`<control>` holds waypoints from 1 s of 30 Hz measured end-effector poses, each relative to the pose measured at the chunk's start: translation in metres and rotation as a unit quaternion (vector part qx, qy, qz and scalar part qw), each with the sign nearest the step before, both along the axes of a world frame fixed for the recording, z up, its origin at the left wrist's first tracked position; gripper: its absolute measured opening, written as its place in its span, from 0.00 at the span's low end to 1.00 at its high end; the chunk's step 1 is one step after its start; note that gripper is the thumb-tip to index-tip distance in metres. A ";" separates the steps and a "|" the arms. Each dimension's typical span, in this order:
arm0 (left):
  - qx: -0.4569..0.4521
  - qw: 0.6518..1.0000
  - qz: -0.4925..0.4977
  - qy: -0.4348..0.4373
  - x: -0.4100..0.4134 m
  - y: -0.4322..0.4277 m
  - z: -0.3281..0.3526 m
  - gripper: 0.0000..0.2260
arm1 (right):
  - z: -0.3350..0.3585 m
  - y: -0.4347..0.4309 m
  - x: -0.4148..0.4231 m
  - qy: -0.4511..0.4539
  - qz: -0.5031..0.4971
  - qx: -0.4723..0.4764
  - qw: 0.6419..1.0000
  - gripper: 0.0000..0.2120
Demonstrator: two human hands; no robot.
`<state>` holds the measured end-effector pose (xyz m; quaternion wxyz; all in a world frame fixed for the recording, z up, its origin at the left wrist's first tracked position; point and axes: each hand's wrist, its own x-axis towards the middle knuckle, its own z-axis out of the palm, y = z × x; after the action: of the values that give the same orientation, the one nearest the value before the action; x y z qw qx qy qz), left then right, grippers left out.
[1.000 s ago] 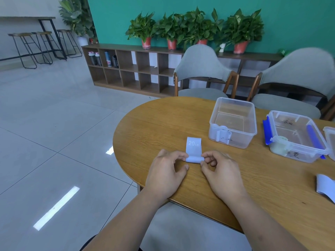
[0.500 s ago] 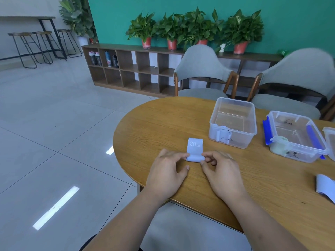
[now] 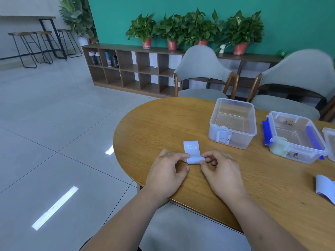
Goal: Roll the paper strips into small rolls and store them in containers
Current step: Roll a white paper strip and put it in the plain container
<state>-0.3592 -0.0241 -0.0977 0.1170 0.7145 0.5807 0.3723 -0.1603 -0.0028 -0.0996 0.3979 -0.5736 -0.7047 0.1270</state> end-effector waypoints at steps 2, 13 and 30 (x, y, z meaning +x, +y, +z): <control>-0.002 1.000 -0.002 0.000 0.000 0.000 0.000 0.17 | 0.000 0.000 0.000 -0.001 0.001 -0.002 1.000 0.10; 0.008 1.000 0.009 -0.026 0.000 -0.002 -0.001 0.13 | 0.004 -0.003 -0.001 0.015 0.001 -0.012 1.000 0.08; 0.000 0.999 0.023 -0.027 0.001 -0.002 0.000 0.13 | 0.006 -0.004 -0.001 0.019 0.009 -0.015 1.000 0.08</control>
<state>-0.3577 -0.0259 -0.0976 0.1237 0.6906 0.5939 0.3937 -0.1608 -0.0067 -0.0940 0.4012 -0.5709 -0.7001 0.1515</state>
